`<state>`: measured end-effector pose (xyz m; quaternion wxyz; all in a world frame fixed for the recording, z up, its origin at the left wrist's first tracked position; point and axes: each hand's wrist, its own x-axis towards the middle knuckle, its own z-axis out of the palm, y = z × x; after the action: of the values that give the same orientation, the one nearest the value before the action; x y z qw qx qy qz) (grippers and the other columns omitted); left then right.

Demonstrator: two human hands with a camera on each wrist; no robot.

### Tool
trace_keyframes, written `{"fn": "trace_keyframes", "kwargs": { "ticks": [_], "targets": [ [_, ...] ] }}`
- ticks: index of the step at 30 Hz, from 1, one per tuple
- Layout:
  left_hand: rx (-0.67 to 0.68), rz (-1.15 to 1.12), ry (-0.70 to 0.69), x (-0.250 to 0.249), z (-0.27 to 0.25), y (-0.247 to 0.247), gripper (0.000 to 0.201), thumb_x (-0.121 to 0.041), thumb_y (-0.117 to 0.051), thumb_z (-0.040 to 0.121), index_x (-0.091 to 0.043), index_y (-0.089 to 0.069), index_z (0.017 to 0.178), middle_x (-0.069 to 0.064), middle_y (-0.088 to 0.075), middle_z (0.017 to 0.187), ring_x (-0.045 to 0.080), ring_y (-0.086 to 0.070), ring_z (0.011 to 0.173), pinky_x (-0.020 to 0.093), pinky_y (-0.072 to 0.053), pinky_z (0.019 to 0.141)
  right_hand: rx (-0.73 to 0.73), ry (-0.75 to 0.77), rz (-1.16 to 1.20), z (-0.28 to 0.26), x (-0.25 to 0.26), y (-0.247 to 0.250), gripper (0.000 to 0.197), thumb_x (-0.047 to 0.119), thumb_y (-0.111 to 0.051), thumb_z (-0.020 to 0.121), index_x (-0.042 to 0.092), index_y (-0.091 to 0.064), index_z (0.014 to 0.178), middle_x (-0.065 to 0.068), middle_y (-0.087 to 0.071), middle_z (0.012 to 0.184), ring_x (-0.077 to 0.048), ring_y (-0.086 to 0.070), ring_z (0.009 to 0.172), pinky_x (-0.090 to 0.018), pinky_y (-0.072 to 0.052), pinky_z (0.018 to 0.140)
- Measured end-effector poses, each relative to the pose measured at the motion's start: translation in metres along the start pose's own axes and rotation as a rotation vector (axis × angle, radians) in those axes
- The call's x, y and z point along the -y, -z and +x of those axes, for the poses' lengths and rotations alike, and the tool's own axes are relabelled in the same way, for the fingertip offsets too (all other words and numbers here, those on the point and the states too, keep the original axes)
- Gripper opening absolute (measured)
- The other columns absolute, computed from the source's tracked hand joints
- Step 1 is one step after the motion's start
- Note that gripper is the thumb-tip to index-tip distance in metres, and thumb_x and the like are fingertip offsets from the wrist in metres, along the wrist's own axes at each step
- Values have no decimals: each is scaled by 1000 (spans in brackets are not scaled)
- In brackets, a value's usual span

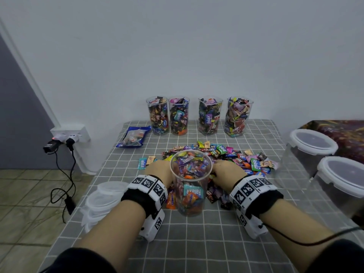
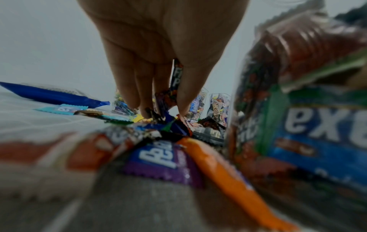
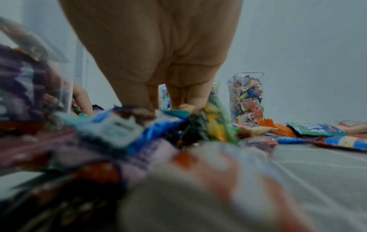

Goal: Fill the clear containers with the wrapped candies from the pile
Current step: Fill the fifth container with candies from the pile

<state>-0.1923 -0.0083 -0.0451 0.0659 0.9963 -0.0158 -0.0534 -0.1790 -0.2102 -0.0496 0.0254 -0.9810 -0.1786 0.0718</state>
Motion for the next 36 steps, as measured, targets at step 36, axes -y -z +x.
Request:
{"fn": "trace_keyframes", "kwargs": {
  "ticks": [36],
  "targets": [
    [-246, -169, -101, 2, -8, -1, 24, -26, -53, 90, -14, -68, 104, 7, -65, 107, 25, -60, 100, 36, -49, 85, -482, 27, 326, -44, 6, 54, 17, 22, -58, 91, 14, -63, 105, 1, -52, 96, -20, -52, 91, -29, -38, 74]
  ]
}}
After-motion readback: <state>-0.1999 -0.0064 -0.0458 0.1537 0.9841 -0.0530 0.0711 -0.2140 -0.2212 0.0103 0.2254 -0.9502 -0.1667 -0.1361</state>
